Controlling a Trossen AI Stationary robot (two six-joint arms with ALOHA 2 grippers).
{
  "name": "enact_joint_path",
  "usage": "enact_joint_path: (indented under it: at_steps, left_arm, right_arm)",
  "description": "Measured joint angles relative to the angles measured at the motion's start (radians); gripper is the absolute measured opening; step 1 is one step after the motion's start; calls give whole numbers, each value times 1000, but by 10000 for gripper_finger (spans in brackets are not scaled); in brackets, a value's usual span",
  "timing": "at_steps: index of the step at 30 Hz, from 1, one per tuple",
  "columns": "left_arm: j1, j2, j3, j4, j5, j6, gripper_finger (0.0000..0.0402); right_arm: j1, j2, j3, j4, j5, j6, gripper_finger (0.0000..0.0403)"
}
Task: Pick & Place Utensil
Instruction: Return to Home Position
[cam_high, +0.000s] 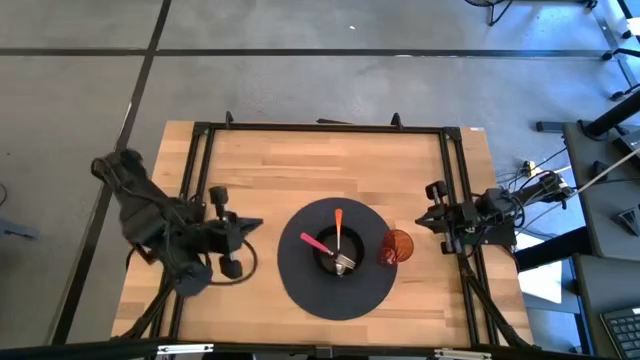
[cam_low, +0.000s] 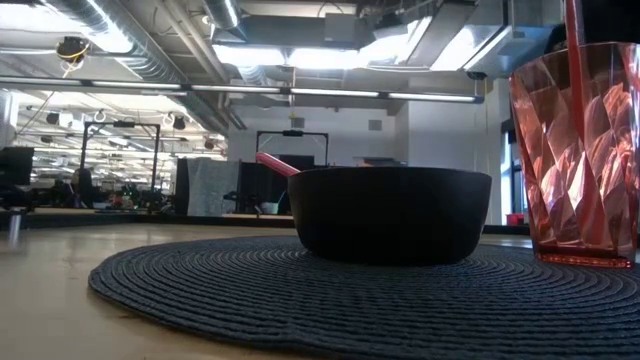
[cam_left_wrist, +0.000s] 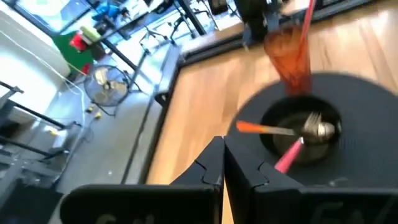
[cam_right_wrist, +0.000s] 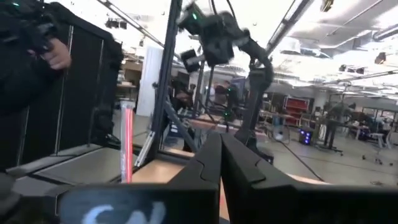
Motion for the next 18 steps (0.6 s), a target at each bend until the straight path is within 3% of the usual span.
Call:
enact_joint_path:
  at_steps: [3,6,11,14,16,18]
  left_arm:
    - [35,-178,-320,189,14,-8,1]
    - [157,-383,-646,485,72,80,1]
    - [356,-661,-1140,1117,401,306,1]
    - [462,-781,-1381,1509,667,432,1]
    - [533,-827,-1489,1656,802,448,1]
    - [599,-871,-1551,1700,832,422,1]
  right_arm:
    - [-8,0,0,-11,36,-4,2]
    - [-25,0,0,-12,54,10,2]
    - [-44,0,0,-15,-1,6,1]
    - [-56,0,0,-16,0,-6,1]
    - [-66,0,0,-17,-13,4,1]
    - [-78,0,18,-53,-45,31,1]
